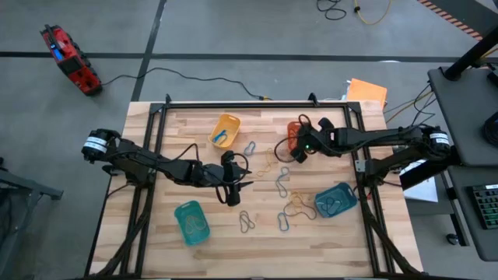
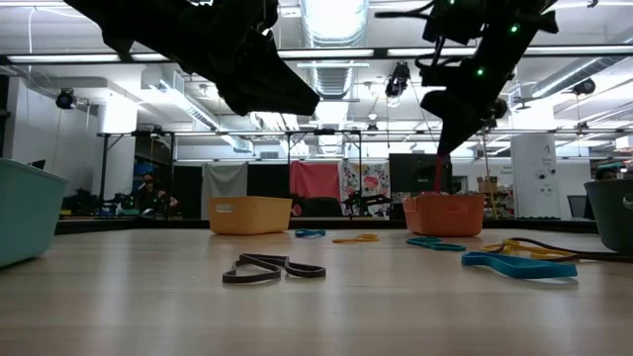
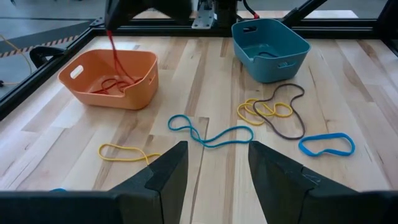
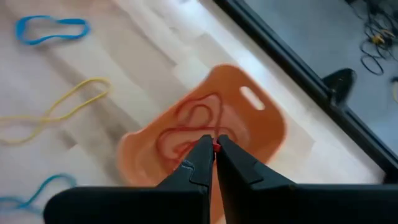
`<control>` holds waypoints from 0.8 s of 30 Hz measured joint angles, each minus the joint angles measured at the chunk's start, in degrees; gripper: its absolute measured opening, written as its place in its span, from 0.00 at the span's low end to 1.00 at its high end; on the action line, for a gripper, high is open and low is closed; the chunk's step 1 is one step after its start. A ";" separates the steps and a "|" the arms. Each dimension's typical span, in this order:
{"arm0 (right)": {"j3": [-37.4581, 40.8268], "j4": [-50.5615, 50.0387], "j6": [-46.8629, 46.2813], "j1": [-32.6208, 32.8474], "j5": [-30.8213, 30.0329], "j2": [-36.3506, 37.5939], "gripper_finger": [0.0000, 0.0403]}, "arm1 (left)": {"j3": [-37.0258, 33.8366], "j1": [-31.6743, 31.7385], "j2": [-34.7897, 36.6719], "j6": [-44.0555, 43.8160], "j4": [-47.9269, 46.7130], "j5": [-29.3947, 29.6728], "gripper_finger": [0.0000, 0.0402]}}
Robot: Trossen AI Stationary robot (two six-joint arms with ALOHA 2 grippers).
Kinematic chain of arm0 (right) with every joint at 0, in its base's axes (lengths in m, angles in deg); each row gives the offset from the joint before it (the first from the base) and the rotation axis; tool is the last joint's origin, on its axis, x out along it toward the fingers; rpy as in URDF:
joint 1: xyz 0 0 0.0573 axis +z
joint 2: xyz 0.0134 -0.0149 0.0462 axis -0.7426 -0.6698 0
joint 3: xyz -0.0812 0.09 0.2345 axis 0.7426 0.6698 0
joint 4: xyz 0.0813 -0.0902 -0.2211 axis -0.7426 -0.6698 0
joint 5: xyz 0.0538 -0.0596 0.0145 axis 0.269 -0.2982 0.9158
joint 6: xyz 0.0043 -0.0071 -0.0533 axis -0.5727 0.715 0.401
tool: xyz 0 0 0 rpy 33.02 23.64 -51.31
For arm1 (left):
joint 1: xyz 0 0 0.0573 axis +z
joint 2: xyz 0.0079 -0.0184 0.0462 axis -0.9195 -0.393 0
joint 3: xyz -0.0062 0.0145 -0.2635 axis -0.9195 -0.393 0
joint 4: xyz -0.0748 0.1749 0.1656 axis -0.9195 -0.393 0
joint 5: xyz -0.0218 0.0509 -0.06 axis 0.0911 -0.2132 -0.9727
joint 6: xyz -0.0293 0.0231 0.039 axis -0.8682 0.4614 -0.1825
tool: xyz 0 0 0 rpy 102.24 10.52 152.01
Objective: Sort rubber bands into baskets
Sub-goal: Put the red rubber band into the orange bin
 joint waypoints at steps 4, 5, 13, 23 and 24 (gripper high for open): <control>0.17 0.32 0.21 -3.99 -0.04 -0.17 0.02 | 0.00 -0.01 -0.02 0.00 -0.02 0.00 0.38; 0.21 0.34 0.38 -4.95 0.00 -0.20 0.02 | 0.00 0.00 -0.02 0.00 -0.02 0.00 0.38; 0.54 2.29 0.54 -9.98 7.10 -3.69 0.02 | 0.00 -0.01 -0.02 0.00 -0.06 0.00 0.38; 0.56 1.21 0.62 -10.38 17.39 -10.05 0.02 | 0.00 -0.02 -0.04 -0.02 -0.28 0.00 0.38; 0.56 1.02 0.90 -10.63 17.41 -10.11 0.02 | 0.00 0.00 -0.04 -0.01 -0.31 0.00 0.38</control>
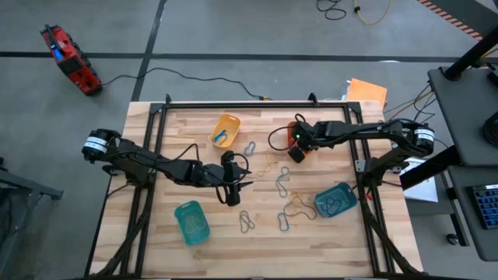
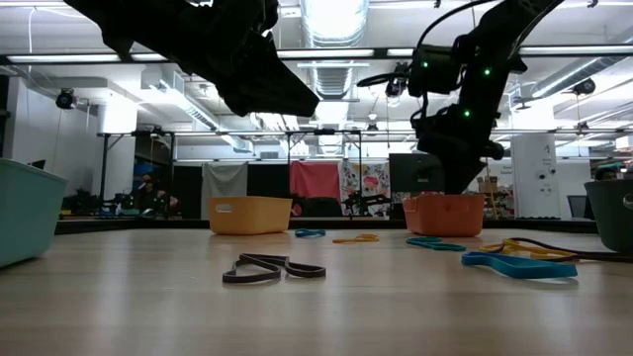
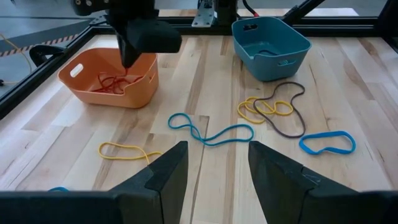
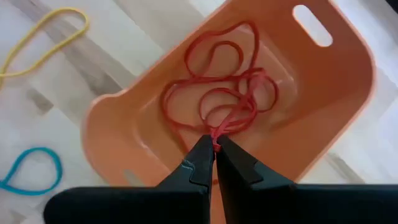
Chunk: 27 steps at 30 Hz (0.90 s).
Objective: Sort rubber bands into baskets
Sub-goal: Put the red rubber band into the orange bin
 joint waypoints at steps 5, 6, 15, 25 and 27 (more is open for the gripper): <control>0.00 1.05 0.10 -2.22 -0.04 -0.05 0.02 | 0.00 0.00 0.00 0.01 0.02 0.00 0.38; 0.00 1.59 0.10 -2.63 -0.04 -0.08 0.02 | 0.00 0.00 0.00 -0.01 0.02 0.00 0.38; 0.00 7.45 2.62 -4.03 1.49 -0.12 0.02 | 0.00 0.00 0.00 0.00 0.04 0.00 0.38; 0.00 1.34 5.47 -4.03 9.89 -0.12 0.02 | 0.00 0.00 0.00 -0.01 0.02 0.00 0.38; 0.00 0.29 5.15 -4.33 8.92 -0.12 0.02 | 0.00 0.00 0.00 0.00 0.02 -0.01 0.38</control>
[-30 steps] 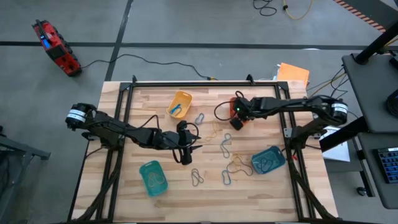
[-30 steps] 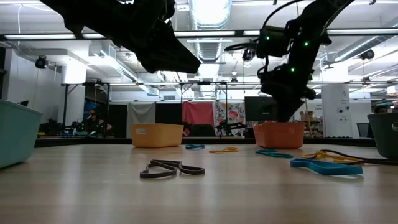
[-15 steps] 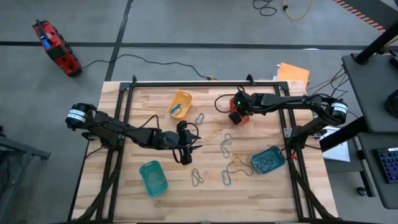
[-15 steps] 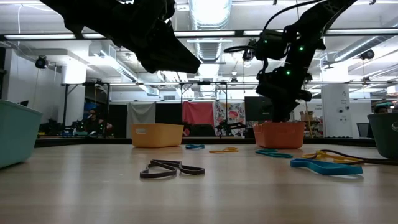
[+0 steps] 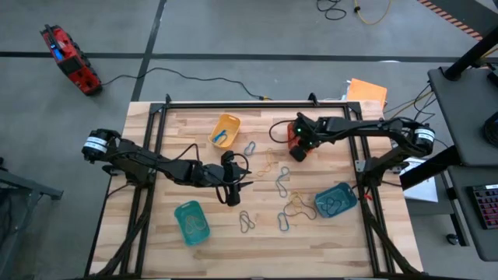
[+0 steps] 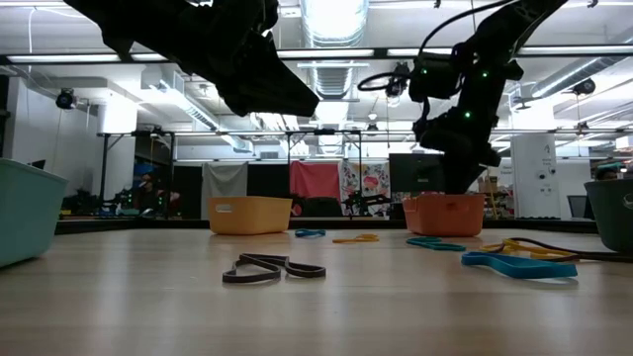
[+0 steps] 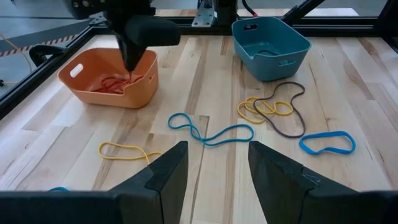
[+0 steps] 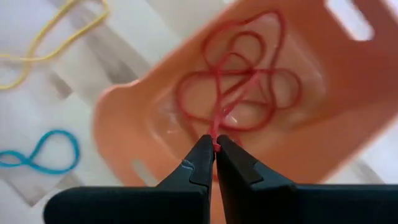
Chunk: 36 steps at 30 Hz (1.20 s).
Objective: Sort rubber bands into baskets
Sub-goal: Put the red rubber band into the orange bin, then put the blue rubber band into the yellow bin
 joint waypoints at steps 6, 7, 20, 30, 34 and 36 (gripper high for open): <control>0.00 1.47 -0.55 -1.09 -7.65 0.00 0.02 | 0.00 0.00 0.00 0.00 0.00 -0.01 0.38; 0.00 2.05 -0.54 -1.22 -8.31 0.00 0.02 | 0.00 0.00 0.00 0.01 0.00 0.00 0.38; 0.00 6.05 -0.03 -1.28 -4.97 -0.11 0.10 | 0.00 0.00 0.00 -0.01 -0.02 0.01 0.38; 0.00 1.13 -1.27 -1.30 -3.52 0.61 0.34 | 0.00 0.00 0.00 -0.01 -0.01 0.00 0.38; -0.39 -0.59 -2.72 -1.30 -3.45 1.35 0.41 | 0.00 0.00 0.00 -0.01 -0.03 -0.01 0.38; -1.25 -2.05 -2.95 -1.30 -3.48 1.66 0.43 | 0.00 0.00 0.00 -0.01 -0.04 -0.01 0.38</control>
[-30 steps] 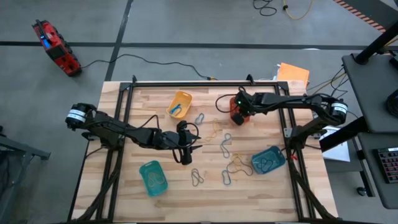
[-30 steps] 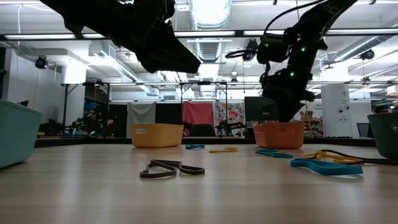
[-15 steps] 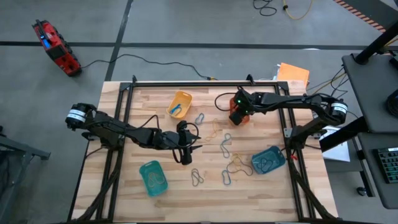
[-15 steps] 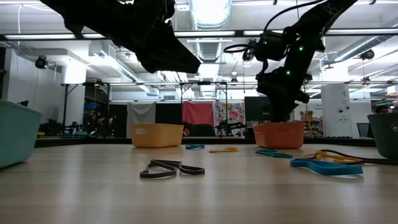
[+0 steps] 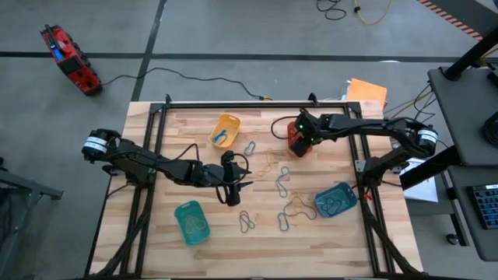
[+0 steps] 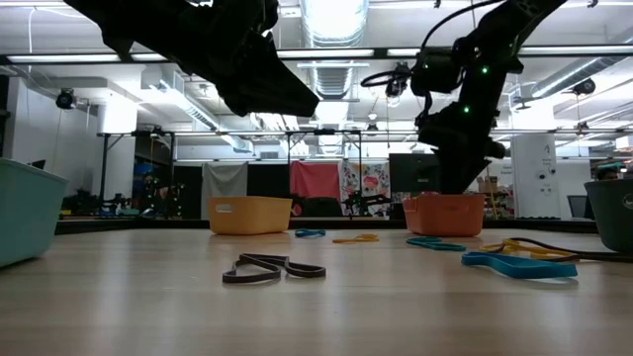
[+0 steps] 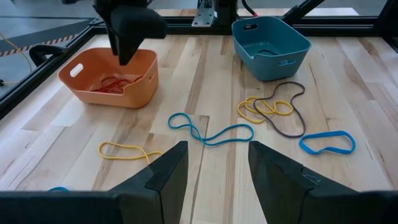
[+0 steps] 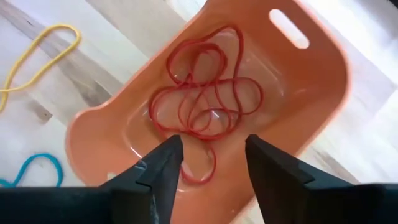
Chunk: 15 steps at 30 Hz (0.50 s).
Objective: Sort rubber bands into baskets
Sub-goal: Put the blue rubber band into the yellow bin
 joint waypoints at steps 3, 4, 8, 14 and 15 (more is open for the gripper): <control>-2.08 -2.77 -0.41 0.01 0.02 0.21 0.45 | 0.00 0.00 0.00 0.00 -0.04 0.00 0.38; -2.80 -3.66 -0.84 0.26 0.04 0.33 0.45 | 0.00 0.00 0.00 0.00 -0.04 0.00 0.38; -4.83 -4.16 -1.22 2.80 1.05 2.05 0.46 | 0.00 0.00 0.00 -0.19 -0.12 0.00 0.38; -5.24 -3.01 -1.14 11.33 1.62 5.99 0.46 | 0.00 0.00 0.00 -0.46 -0.46 -0.04 0.38; -5.24 -2.95 -1.18 13.13 1.59 6.41 0.46 | 0.00 0.00 0.00 -0.46 -0.46 -0.07 0.38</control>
